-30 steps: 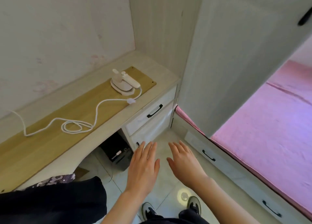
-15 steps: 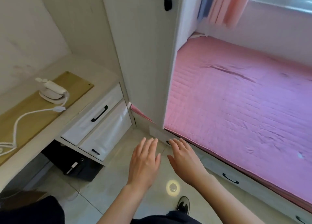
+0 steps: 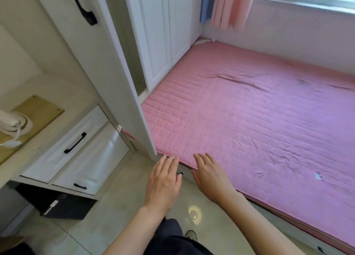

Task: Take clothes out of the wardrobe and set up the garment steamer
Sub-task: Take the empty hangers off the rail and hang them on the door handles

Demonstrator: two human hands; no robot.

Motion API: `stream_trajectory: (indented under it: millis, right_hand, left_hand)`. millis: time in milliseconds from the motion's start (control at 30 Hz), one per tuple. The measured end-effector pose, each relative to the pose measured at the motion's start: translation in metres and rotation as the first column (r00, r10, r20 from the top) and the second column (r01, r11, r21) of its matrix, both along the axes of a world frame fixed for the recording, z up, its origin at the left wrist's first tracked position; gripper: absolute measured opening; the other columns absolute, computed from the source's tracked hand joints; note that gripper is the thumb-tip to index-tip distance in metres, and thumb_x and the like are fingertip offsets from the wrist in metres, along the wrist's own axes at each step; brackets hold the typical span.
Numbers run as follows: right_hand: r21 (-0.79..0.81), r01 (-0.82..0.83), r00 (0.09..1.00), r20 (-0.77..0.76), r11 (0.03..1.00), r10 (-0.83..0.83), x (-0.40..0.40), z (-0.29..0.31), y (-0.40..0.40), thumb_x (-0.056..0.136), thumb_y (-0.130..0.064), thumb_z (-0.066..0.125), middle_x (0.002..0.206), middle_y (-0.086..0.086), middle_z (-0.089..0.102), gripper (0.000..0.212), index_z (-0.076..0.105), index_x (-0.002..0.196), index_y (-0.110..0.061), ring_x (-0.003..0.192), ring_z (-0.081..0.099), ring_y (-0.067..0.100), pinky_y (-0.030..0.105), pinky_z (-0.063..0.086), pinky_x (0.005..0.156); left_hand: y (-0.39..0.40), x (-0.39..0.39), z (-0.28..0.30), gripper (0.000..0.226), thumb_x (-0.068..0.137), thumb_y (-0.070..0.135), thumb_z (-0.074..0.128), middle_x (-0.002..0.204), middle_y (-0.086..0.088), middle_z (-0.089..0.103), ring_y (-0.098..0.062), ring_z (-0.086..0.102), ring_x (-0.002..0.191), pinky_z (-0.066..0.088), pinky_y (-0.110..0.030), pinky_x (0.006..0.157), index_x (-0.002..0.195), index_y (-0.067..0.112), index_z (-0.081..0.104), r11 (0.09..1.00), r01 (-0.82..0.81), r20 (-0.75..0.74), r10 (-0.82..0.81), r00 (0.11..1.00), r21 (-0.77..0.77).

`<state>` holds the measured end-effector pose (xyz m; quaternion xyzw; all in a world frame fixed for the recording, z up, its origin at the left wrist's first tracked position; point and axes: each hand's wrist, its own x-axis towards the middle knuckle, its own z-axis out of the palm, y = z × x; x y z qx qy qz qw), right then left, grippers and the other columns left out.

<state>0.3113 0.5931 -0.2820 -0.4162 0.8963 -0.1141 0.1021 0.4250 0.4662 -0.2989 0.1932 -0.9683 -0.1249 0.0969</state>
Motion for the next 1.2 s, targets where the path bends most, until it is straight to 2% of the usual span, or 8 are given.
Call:
stream_trajectory:
  millis: [267,433,567,667,833,933,1067,1200]
  right_hand:
    - [0.002,-0.011,0.999,0.045,1.000,0.011,-0.065,-0.005,-0.026,0.098,-0.033,0.045,0.141,0.010,0.046,0.053,0.035,0.143,-0.005,0.134,0.036,0.033,0.038,0.031,0.110]
    - [0.004,-0.073,0.997,0.023,0.997,0.073,-0.123,0.006,-0.069,0.100,-0.034,0.042,0.146,0.010,0.040,0.054,0.030,0.145,-0.006,0.139,0.029,0.032,0.038,0.026,0.113]
    - [-0.028,-0.111,0.994,-0.021,0.993,0.111,-0.170,0.018,-0.112,0.098,-0.030,0.049,0.140,0.012,0.048,0.052,0.039,0.140,-0.003,0.134,0.038,0.034,0.039,0.033,0.109]
    - [-0.047,-0.136,0.990,-0.040,0.990,0.134,-0.202,0.020,-0.143,0.096,-0.030,0.053,0.133,0.014,0.054,0.049,0.045,0.135,-0.001,0.129,0.044,0.036,0.042,0.039,0.105]
    - [-0.057,-0.184,0.982,-0.059,0.981,0.181,-0.246,0.020,-0.187,0.095,-0.028,0.053,0.132,0.014,0.054,0.047,0.047,0.134,-0.001,0.128,0.045,0.037,0.041,0.037,0.108]
    - [-0.029,-0.238,0.969,-0.067,0.971,0.236,-0.269,0.019,-0.212,0.098,-0.030,0.047,0.135,0.012,0.050,0.047,0.042,0.136,-0.004,0.131,0.040,0.034,0.039,0.031,0.111]
    - [-0.014,-0.335,0.941,-0.062,0.942,0.333,-0.299,0.017,-0.247,0.099,-0.032,0.043,0.136,0.010,0.048,0.045,0.040,0.136,-0.006,0.132,0.037,0.031,0.038,0.029,0.112]
    - [-0.016,-0.438,0.894,-0.116,0.899,0.434,-0.335,0.029,-0.282,0.099,-0.031,0.042,0.135,0.008,0.048,0.044,0.040,0.135,-0.007,0.130,0.037,0.029,0.034,0.028,0.111]
  left_hand:
    - [-0.033,-0.076,0.003,0.046,0.087,0.025,0.064,0.131,-0.009,0.058,-0.030,0.049,0.127,0.038,-0.040,0.106,0.130,0.008,0.055,0.999,-0.042,-0.003,0.042,0.999,0.025]
    - [-0.063,-0.132,0.012,0.048,0.092,0.022,0.056,0.141,-0.004,0.049,-0.023,0.039,0.135,0.029,-0.035,0.114,0.138,0.011,0.047,0.989,-0.083,-0.040,0.089,0.995,0.124]
    - [-0.098,-0.175,0.020,0.049,0.097,0.026,0.049,0.146,-0.002,0.043,-0.020,0.032,0.139,0.024,-0.032,0.115,0.143,0.013,0.041,0.979,-0.122,-0.031,0.128,0.991,0.164]
    - [-0.125,-0.204,0.019,0.048,0.098,0.030,0.048,0.146,-0.003,0.043,-0.021,0.032,0.139,0.025,-0.032,0.113,0.143,0.014,0.041,0.978,-0.138,-0.010,0.142,0.990,0.153]
    - [-0.160,-0.241,0.019,0.048,0.097,0.030,0.051,0.143,-0.003,0.047,-0.022,0.037,0.136,0.033,-0.034,0.111,0.141,0.014,0.043,0.967,-0.215,-0.021,0.220,0.975,0.135]
    - [-0.174,-0.254,0.021,0.048,0.097,0.033,0.049,0.145,-0.002,0.045,-0.021,0.037,0.137,0.035,-0.035,0.111,0.141,0.015,0.042,0.953,-0.269,-0.041,0.277,0.960,0.136]
    - [-0.196,-0.270,0.015,0.050,0.096,0.037,0.049,0.146,-0.001,0.044,-0.021,0.036,0.137,0.039,-0.038,0.109,0.142,0.018,0.041,0.913,-0.388,-0.053,0.397,0.916,0.123]
    - [-0.220,-0.294,0.012,0.046,0.096,0.035,0.048,0.141,-0.005,0.049,-0.025,0.042,0.134,0.037,-0.038,0.106,0.137,0.013,0.046,0.863,-0.490,-0.084,0.501,0.861,0.120]
